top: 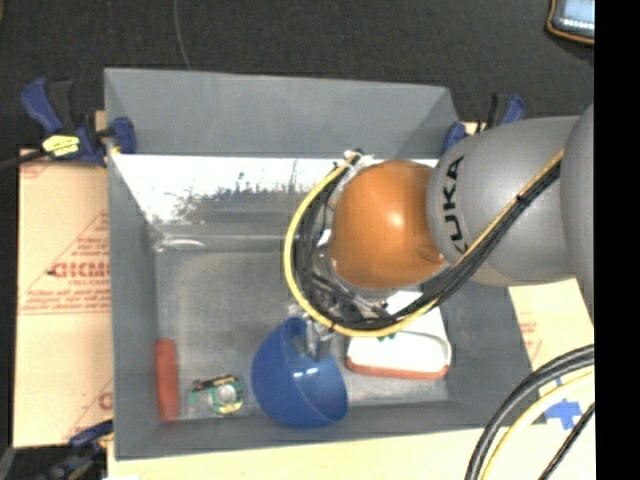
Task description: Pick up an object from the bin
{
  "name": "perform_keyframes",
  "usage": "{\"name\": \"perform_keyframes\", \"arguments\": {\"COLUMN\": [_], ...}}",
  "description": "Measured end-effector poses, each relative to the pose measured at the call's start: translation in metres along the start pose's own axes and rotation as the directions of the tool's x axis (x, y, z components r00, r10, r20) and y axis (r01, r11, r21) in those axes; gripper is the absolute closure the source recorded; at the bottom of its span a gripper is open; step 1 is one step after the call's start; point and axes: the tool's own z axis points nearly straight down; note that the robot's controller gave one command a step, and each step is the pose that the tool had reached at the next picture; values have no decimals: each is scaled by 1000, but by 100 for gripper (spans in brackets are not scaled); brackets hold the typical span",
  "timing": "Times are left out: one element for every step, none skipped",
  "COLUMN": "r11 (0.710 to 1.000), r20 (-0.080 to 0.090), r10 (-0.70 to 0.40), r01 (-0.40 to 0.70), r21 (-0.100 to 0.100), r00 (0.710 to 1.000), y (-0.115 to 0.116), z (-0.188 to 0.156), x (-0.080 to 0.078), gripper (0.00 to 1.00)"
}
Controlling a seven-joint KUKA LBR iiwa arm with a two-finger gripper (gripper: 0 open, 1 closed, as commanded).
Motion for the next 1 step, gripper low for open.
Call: {"name": "perform_keyframes", "arguments": {"r11": [1000], "r20": [0], "r10": [0], "r01": [0], "r21": [0], "r00": [1000], "y": [0], "z": [0], "x": [0], "gripper": [100]}}
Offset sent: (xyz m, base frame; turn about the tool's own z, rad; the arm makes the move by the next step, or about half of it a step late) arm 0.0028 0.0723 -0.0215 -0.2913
